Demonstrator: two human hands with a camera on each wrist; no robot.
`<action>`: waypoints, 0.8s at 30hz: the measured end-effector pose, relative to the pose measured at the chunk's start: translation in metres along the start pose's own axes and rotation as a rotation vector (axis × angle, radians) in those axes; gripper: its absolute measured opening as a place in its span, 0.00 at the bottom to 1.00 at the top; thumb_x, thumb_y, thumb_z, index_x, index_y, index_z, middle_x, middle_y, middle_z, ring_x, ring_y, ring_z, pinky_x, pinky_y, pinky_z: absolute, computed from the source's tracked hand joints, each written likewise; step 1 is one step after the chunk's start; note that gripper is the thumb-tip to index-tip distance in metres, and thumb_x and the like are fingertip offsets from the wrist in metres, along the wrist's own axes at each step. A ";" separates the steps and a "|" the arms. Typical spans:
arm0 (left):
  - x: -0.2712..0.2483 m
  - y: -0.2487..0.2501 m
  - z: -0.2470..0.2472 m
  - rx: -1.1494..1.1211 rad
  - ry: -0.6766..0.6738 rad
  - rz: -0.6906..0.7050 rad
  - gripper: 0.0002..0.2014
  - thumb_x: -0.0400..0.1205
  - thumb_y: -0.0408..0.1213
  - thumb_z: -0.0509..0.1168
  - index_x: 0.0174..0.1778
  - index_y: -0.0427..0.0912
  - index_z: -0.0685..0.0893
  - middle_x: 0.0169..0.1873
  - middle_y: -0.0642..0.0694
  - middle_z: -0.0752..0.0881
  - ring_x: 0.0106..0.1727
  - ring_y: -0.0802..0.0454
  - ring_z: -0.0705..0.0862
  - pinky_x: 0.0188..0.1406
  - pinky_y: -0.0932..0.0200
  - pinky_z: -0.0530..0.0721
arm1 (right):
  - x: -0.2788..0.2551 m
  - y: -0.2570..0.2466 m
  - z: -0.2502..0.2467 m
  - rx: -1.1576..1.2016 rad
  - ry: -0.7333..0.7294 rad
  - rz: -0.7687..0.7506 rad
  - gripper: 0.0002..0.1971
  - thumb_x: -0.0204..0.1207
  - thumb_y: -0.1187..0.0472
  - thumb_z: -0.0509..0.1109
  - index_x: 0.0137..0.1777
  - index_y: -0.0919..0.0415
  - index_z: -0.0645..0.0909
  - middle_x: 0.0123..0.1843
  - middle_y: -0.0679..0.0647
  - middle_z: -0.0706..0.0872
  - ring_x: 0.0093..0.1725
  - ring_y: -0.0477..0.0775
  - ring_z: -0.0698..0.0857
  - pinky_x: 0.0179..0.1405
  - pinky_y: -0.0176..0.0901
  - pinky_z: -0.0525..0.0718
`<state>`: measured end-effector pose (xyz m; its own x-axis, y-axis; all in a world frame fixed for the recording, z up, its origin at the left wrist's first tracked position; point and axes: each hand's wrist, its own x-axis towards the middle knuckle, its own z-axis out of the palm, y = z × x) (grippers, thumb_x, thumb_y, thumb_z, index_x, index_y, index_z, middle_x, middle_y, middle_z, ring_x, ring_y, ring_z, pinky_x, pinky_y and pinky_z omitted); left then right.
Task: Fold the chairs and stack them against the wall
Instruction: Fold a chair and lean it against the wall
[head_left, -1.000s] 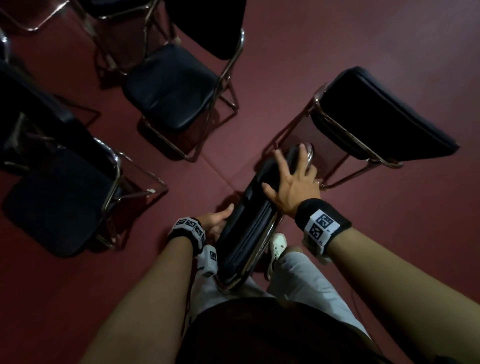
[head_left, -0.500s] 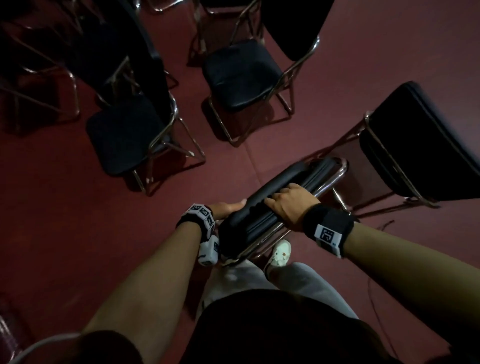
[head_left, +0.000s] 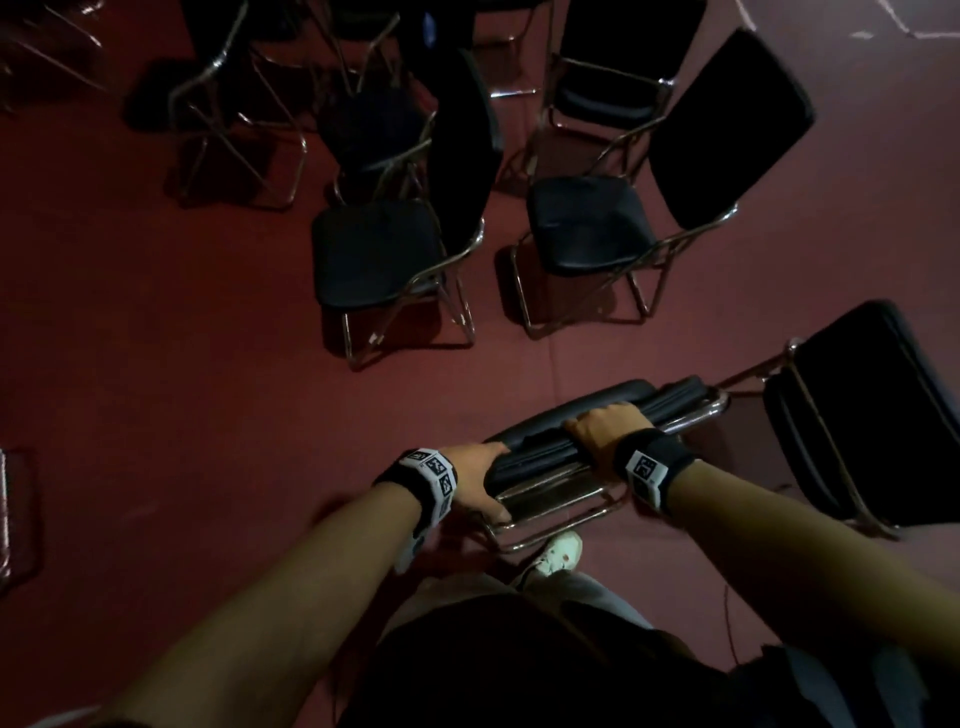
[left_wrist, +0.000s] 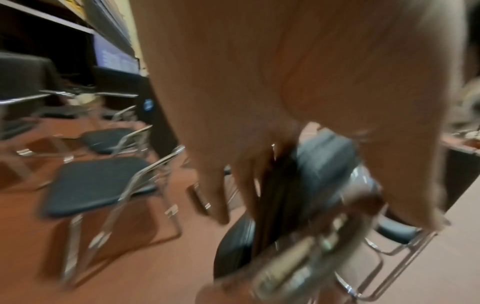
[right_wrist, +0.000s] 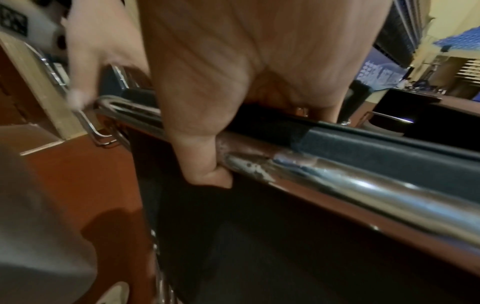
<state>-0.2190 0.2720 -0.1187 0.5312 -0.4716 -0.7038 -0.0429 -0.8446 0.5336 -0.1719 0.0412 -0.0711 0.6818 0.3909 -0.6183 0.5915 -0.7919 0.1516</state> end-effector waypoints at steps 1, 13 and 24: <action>-0.008 -0.012 0.007 0.010 0.036 -0.001 0.53 0.62 0.63 0.81 0.81 0.53 0.65 0.70 0.49 0.83 0.65 0.49 0.84 0.65 0.47 0.85 | 0.001 -0.017 -0.005 -0.012 -0.003 -0.021 0.21 0.78 0.49 0.68 0.71 0.46 0.76 0.61 0.51 0.88 0.59 0.59 0.88 0.56 0.53 0.85; -0.127 -0.123 0.039 -0.035 0.414 -0.042 0.51 0.65 0.48 0.81 0.83 0.53 0.63 0.64 0.46 0.85 0.54 0.50 0.84 0.50 0.61 0.82 | 0.032 -0.186 -0.081 -0.266 0.106 -0.185 0.40 0.65 0.45 0.78 0.78 0.47 0.68 0.72 0.51 0.81 0.69 0.60 0.82 0.63 0.58 0.83; -0.266 -0.240 -0.009 0.015 0.629 -0.301 0.43 0.60 0.50 0.82 0.74 0.56 0.76 0.55 0.53 0.87 0.52 0.51 0.87 0.50 0.59 0.85 | 0.089 -0.331 -0.193 -0.311 0.290 -0.369 0.31 0.68 0.47 0.75 0.71 0.49 0.72 0.64 0.51 0.84 0.60 0.58 0.86 0.49 0.50 0.83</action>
<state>-0.3424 0.6022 -0.0550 0.9108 0.0162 -0.4125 0.1738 -0.9214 0.3476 -0.2237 0.4285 -0.0272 0.4702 0.7635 -0.4427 0.8822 -0.4200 0.2127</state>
